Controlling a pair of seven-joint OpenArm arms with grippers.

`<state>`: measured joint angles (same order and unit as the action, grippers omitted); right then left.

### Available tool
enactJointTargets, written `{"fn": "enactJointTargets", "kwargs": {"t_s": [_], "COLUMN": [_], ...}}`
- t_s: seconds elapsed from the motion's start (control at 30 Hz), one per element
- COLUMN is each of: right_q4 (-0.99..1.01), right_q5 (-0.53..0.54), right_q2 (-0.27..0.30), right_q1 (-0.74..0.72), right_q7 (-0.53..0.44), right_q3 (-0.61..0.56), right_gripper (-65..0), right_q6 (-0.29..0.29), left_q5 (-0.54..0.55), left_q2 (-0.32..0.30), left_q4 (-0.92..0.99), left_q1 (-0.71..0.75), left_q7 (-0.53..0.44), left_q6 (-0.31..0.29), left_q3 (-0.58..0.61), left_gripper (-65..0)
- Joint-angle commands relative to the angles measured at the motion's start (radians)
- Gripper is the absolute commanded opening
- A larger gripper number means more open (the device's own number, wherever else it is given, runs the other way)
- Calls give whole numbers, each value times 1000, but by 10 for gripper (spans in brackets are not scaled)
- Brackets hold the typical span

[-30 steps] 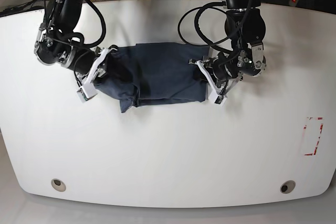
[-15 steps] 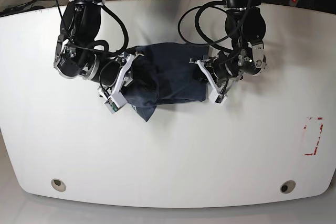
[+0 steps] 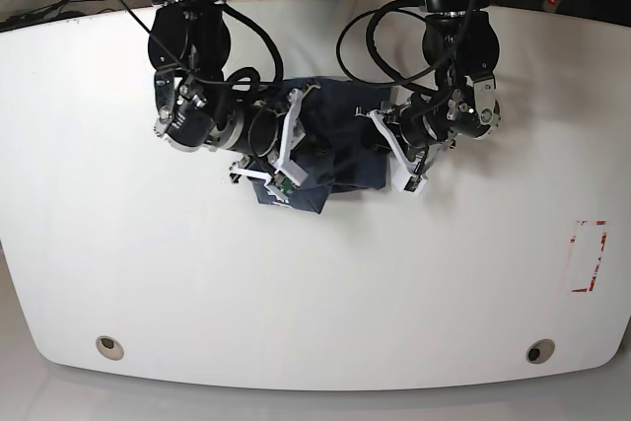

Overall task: Fold the T-shirt properly
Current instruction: 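Fold the bundle over with the right gripper toward the left gripper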

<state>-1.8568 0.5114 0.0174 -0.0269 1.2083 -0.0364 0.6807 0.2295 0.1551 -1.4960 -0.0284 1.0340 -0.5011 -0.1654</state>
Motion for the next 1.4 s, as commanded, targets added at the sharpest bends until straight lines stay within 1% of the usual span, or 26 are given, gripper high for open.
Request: {"fn": "enactJointTargets", "kwargs": {"t_s": [0.0, 0.03, 0.07, 0.1, 0.13, 0.17, 0.23, 0.27, 0.3, 0.37, 0.47, 0.6, 0.7, 0.77, 0.87, 0.93, 0.97, 1.03, 1.1, 1.13, 1.23, 1.27, 1.33, 1.37], "right_q4": [-27, -33, -34, -39, -48, -59, -82, -93, -99, -113, -116, -117, -137, -151, -149, -152, -152, -154, -154, -154, -154, -154, -154, -154], "right_q5": [-60, -96, -125, -144, -173, -196, -225, -241, -250, -265, -271, -264, -262, -261, -261, -261, -256, -233, -196, -156, -55, 10, 88, 143], "right_q2": [-18, -24, -29, -30, -30, -30, -30, -30, -30, -27, -26, -20, -15, -15, -17, -17, -17, -17, -17, -15, -12, -10, 5, 8], "right_q1": [-28, -35, -37, -37, -40, -40, -40, -40, -38, -38, -38, -40, -41, -34, -31, -29, -21, -14, -9, -5, 9, 17, 23, 25], "right_q7": [-28, -28, -28, -28, -28, -28, -28, -28, -28, -28, -28, -28, -32, -61, -84, -84, -84, -87, -89, -89, -87, -87, -87, -84], "right_q3": [-32, -47, -61, -70, -84, -96, -122, -141, -152, -198, -227, -224, -224, -225, -228, -230, -227, -218, -181, -144, -58, 0, 77, 126], "right_gripper": [-485, -412, -354, -312, -241, -192, -111, -82, -71, -68, -68, -68, -68, -68, -68, -68, -68, -68, -68, -68, -68, -68, -68, -68], "right_q6": [4, 4, 4, 4, 4, 4, 4, 4, 4, 7, 9, 15, 17, 17, 17, 17, 17, 17, 17, 17, 17, 17, 17, 17], "left_q5": [-22, -22, -22, -22, -22, -22, -22, -22, -22, -20, -15, 60, 121, 179, 252, 301, 334, 387, 440, 479, 542, 555, 558, 560], "left_q2": [2, 2, 2, 2, 2, 2, 2, 2, 2, 2, 2, 2, 2, 2, 2, -21, -42, -82, -124, -156, -208, -237, -269, -288], "left_q4": [-4, -5, -7, -7, -7, -7, -7, -7, -7, -7, -10, -10, -13, -13, -19, -41, -50, -58, -56, -56, -56, -56, -56, -58], "left_q1": [0, 0, 0, 0, 0, 0, 0, 0, 0, 0, -3, -5, -8, -17, -23, -25, -25, -25, -25, -25, -21, -21, -12, -6], "left_q7": [38, 38, 38, 38, 38, 38, 38, 38, 38, 38, 38, 36, 36, 36, 39, 39, 39, 39, 42, 42, 42, 42, 42, 42], "left_q6": [-3, -3, -3, -3, -3, -3, -3, -3, -3, -3, -5, -5, -5, -5, -5, -5, -5, -5, -5, -5, -5, -5, -5, -5], "left_q3": [0, -1, -1, -1, -1, -1, -1, -1, -3, -4, -4, -13, -75, -138, -194, -221, -234, -253, -262, -265, -270, -276, -290, -294], "left_gripper": [-529, -529, -529, -529, -529, -529, -529, -529, -529, -529, -529, -529, -529, -529, -529, -529, -529, -529, -529, -529, -529, -529, -529, -529]}}
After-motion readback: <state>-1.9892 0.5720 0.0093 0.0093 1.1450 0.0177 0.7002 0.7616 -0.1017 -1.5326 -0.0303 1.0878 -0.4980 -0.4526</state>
